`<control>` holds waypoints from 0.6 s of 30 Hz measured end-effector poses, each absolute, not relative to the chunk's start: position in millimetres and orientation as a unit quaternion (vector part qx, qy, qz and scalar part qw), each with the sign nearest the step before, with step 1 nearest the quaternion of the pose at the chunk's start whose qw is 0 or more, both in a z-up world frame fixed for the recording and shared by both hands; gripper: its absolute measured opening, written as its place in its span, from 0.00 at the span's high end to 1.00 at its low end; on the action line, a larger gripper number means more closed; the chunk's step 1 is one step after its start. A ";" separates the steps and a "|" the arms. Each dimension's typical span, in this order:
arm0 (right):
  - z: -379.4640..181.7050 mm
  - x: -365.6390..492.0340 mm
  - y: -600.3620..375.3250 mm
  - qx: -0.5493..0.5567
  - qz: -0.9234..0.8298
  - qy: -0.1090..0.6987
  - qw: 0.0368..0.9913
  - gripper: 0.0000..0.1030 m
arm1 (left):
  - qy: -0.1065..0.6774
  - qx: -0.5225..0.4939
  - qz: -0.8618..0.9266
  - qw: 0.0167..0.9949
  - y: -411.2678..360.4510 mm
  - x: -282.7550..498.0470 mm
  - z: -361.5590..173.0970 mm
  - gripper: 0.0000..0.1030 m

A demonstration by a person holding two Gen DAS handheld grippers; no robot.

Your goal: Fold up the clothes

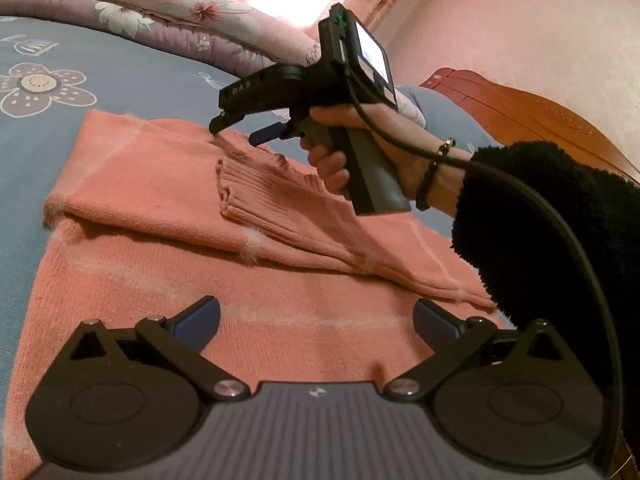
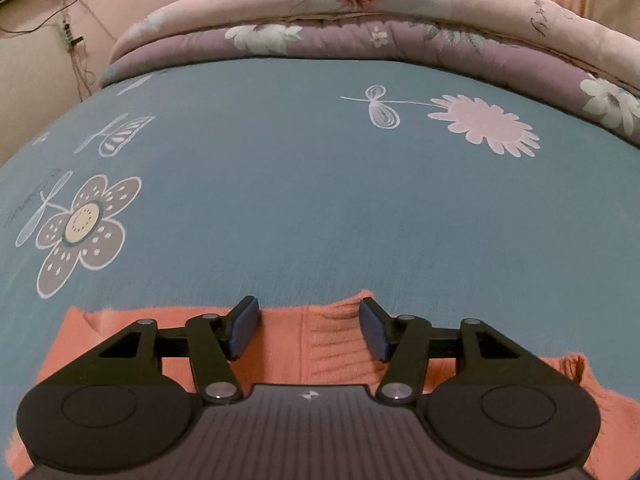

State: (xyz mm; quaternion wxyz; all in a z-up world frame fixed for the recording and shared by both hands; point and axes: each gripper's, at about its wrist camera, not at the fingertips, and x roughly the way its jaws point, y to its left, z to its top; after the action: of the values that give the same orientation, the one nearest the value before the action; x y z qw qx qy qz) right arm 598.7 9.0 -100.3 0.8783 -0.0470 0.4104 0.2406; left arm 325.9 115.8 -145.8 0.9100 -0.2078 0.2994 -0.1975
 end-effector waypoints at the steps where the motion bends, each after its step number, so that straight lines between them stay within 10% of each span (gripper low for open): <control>1: -95.3 596.9 9.4 -0.044 0.236 0.409 0.880 0.41 | 0.299 -0.209 -0.198 0.910 116.0 325.6 -145.8 0.01; 18: -93.1 591.3 41.9 -0.052 0.236 0.427 0.871 0.19 | 0.298 -0.216 -0.200 0.908 119.2 323.2 -144.0 0.01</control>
State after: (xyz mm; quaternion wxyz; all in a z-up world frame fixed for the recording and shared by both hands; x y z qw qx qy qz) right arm 591.3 41.9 -93.1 0.8712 -0.0519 0.4273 0.2361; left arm 323.2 119.2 -144.0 0.9082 -0.2160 0.2977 -0.1996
